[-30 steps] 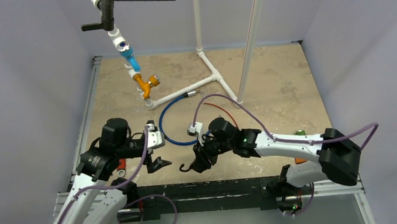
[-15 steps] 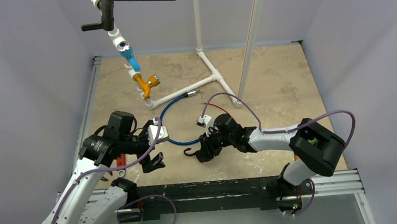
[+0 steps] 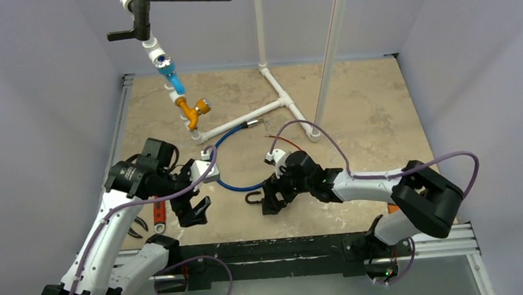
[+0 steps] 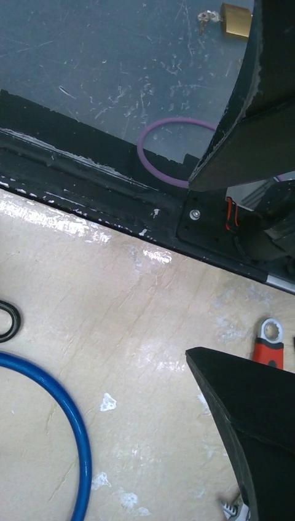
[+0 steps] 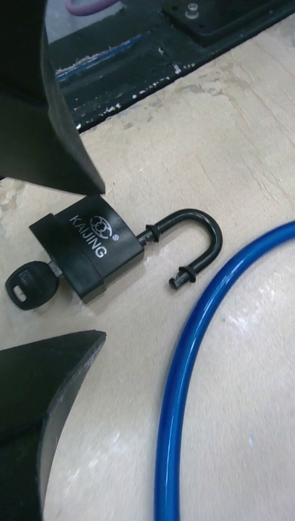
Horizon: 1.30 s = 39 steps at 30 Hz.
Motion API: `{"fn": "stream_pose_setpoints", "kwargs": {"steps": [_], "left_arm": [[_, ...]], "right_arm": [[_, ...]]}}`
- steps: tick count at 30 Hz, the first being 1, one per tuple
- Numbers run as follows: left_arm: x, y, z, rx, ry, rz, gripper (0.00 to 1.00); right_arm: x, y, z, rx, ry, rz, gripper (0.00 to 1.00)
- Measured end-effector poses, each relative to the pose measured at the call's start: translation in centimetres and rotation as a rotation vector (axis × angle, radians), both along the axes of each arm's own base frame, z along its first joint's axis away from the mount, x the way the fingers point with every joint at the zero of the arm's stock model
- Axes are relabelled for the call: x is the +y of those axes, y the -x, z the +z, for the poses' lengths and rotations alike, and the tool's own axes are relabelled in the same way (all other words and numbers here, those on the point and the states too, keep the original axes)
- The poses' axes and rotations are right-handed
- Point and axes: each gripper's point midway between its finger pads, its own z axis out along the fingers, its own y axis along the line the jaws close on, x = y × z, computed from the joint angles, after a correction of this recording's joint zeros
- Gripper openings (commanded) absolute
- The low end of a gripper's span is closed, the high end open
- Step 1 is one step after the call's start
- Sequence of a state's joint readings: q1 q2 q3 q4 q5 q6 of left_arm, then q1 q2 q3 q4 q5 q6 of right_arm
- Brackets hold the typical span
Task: Unlock with the key
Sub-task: Place the lock at the center of the board, then reset both arms
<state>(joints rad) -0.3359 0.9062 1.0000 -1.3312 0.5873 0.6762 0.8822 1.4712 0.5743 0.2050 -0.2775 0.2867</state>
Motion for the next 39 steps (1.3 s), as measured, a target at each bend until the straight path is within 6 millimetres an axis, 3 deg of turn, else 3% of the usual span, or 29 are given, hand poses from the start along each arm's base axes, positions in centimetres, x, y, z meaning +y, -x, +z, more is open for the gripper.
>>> {"fn": "stream_pose_setpoints", "kwargs": {"steps": [1, 5, 10, 14, 17, 21, 25, 29, 33, 36, 39], "left_arm": [[0.1, -0.1, 0.0, 0.009, -0.006, 0.004, 1.0], [0.7, -0.4, 0.9, -0.012, -0.01, 0.03, 1.0], [2.5, -2.1, 2.3, -0.079, 0.009, 0.163, 1.0], [5.8, -4.9, 3.5, -0.114, 0.074, 0.401, 1.0], [8.6, -7.7, 4.4, -0.101, 0.14, 0.561, 1.0], [13.8, -12.7, 3.6, -0.06, 0.26, 0.79, 1.0], [16.9, -15.6, 1.0, -0.074, 0.311, 0.967, 1.0], [17.2, -16.6, -1.5, -0.143, 0.289, 1.075, 1.0], [17.3, -18.8, -2.3, -0.254, 0.258, 1.128, 1.0], [17.1, -20.5, -2.8, -0.327, 0.257, 1.148, 1.0], [16.5, -21.8, -3.4, -0.353, 0.287, 1.164, 1.0]], "right_arm": [[-0.2, -0.1, 0.4, -0.011, 0.003, -0.01, 0.98], [-0.8, -1.1, 3.6, -0.084, -0.013, -0.057, 0.99], [-2.1, -2.9, 12.1, -0.242, -0.122, -0.175, 0.99], [-6.1, -4.0, 18.7, -0.368, -0.243, -0.35, 0.99], [-10.1, -5.2, 21.4, -0.43, -0.296, -0.532, 0.99], [-16.2, -7.7, 21.4, -0.465, -0.252, -0.83, 0.99], [-21.5, -11.0, 18.2, -0.418, -0.112, -1.081, 0.99], [-28.1, -13.5, 14.3, -0.332, 0.034, -1.328, 0.99], [-33.6, -14.7, 13.6, -0.364, 0.085, -1.522, 0.99], [-35.8, -16.0, 13.7, -0.45, 0.12, -1.577, 0.99], [-36.6, -17.7, 12.6, -0.491, 0.195, -1.572, 0.99]]}}
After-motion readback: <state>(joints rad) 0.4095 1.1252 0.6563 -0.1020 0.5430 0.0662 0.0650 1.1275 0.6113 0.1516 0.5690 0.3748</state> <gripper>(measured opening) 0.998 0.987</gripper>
